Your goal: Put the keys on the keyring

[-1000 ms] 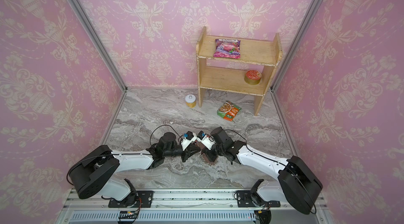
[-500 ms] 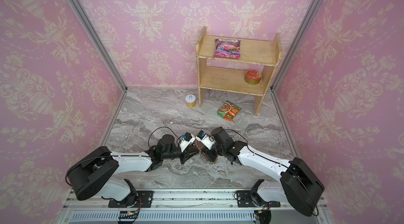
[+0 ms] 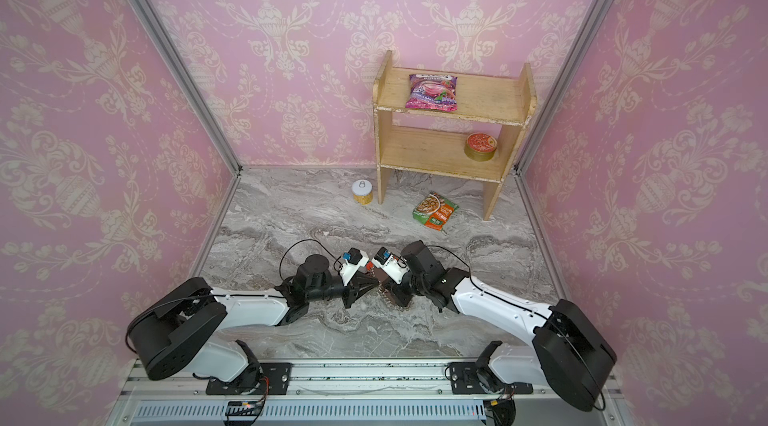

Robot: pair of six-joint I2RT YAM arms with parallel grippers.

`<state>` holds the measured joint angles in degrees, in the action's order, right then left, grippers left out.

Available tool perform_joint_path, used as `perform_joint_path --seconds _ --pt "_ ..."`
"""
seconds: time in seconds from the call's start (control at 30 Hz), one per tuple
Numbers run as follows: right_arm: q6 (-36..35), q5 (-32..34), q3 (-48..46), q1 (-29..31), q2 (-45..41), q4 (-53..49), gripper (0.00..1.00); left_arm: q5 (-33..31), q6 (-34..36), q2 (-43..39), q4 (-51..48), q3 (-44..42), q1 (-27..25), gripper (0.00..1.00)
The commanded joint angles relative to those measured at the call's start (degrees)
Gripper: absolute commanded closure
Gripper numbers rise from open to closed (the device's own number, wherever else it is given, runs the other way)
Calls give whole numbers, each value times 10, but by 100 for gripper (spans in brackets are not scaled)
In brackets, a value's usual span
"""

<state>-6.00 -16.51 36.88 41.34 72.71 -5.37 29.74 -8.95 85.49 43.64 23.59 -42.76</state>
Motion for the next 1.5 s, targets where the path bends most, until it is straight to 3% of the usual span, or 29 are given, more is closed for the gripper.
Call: perform_joint_path --seconds 0.0,0.4,0.87,1.03,1.27,1.37,1.47 --pt "6 -6 -4 1 -15 22 100 23 -12 13 11 6 3 85" --pt "8 -11 -6 1 -17 21 100 6 -28 22 58 0 3 82" --pt "9 -7 -6 1 -24 25 100 42 -34 40 36 3 3 87" --pt "14 -13 -7 1 -25 26 100 28 -28 41 30 5 3 99" --pt "26 -11 -8 2 -23 5 100 -6 -15 37 37 2 3 100" --pt "31 10 -10 -1 -38 -13 86 -10 2 28 41 -5 3 100" --pt "43 1 -16 -23 -60 -21 79 -13 25 17 41 -12 2 100"
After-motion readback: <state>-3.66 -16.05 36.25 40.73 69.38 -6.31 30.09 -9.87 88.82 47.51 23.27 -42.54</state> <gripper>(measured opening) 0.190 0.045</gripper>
